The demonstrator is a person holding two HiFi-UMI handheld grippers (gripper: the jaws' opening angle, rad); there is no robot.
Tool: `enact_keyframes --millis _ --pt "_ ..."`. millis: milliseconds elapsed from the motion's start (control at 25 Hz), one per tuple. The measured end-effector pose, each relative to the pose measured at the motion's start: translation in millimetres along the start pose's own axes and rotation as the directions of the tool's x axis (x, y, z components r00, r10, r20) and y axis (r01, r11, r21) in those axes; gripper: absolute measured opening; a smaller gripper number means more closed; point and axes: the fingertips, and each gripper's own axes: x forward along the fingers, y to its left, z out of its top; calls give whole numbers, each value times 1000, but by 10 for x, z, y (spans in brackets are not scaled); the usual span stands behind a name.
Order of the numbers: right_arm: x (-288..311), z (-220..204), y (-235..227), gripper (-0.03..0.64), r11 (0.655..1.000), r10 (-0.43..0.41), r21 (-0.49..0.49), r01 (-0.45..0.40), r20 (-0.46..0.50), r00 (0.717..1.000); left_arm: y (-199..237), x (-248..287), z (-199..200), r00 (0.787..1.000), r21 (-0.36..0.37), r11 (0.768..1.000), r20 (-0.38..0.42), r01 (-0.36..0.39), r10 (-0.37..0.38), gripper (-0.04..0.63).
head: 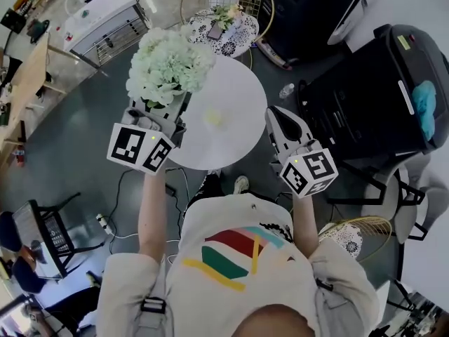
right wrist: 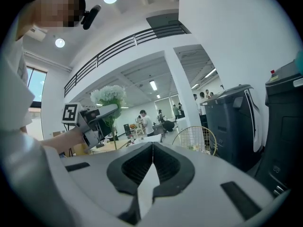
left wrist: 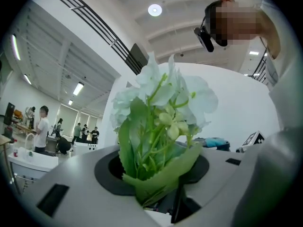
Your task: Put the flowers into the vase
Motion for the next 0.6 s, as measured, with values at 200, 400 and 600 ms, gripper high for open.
enact_keyframes --millis 200,400,600 --pt "-174 -53 43 12 1000 6 10 -6 6 1000 -173 -137 171 993 -127 990 114 55 -40 206" --pt "-300 -72 36 12 1000 -1 15 1 11 1000 -347 -127 213 986 -148 985 154 89 -66 206" --pt "-360 -122 49 12 1000 -15 15 15 8 1000 -607 7 10 983 -152 977 125 149 -131 206"
